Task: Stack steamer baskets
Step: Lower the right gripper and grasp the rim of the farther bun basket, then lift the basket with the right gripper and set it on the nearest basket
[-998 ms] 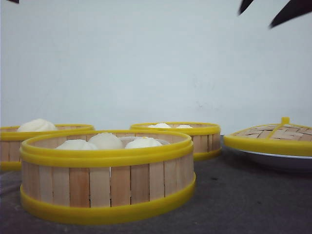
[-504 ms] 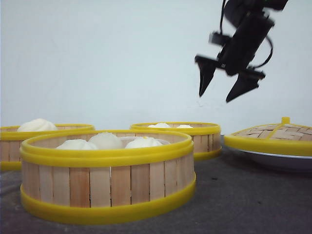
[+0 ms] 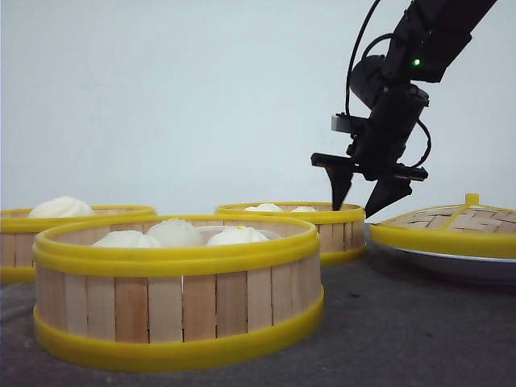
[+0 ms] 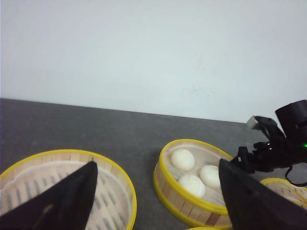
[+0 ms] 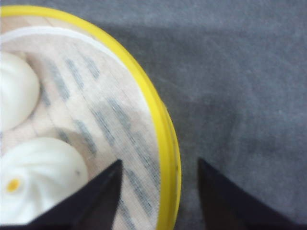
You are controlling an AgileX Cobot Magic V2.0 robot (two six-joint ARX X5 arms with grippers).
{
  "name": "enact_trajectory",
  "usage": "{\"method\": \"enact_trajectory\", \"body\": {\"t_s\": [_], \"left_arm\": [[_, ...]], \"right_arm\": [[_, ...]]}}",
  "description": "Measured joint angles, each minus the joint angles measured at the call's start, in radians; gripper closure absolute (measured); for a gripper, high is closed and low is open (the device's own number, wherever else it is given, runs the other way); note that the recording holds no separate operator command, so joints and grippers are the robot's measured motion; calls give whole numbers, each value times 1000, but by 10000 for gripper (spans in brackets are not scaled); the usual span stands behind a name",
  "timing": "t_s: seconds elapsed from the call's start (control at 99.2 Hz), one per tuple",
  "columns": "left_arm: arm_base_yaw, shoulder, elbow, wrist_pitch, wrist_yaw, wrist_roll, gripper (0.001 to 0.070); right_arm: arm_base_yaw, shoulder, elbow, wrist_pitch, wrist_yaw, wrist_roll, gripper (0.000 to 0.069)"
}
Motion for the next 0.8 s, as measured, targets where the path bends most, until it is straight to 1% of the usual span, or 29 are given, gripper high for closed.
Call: {"method": "enact_trajectory", "body": {"t_s": [0.06, 0.171, 0.272, 0.333, 0.534, 0.625, 0.716, 0.796], "left_arm": [[0, -5, 0, 0, 0, 0, 219], [0, -12, 0, 1, 0, 0, 219], [0, -18, 0, 0, 0, 0, 219], [0, -21, 0, -3, 0, 0, 230], [0, -43, 0, -46, 0, 3, 304], [0, -56, 0, -59, 0, 16, 313], [0, -76, 0, -88, 0, 24, 316], [0, -91, 0, -110, 0, 27, 316]], "right_arm": [[0, 4, 0, 0, 3, 10, 457], [0, 18, 0, -8, -2, 39, 505], [1, 24, 0, -10, -1, 55, 592], [0, 24, 0, -4, -1, 64, 620], [0, 14, 50, -22, 0, 66, 635], [0, -22, 92, -72, 7, 61, 635], [-1, -92, 158, -140, 4, 53, 635], [-3, -167, 219, -182, -25, 36, 634]]}}
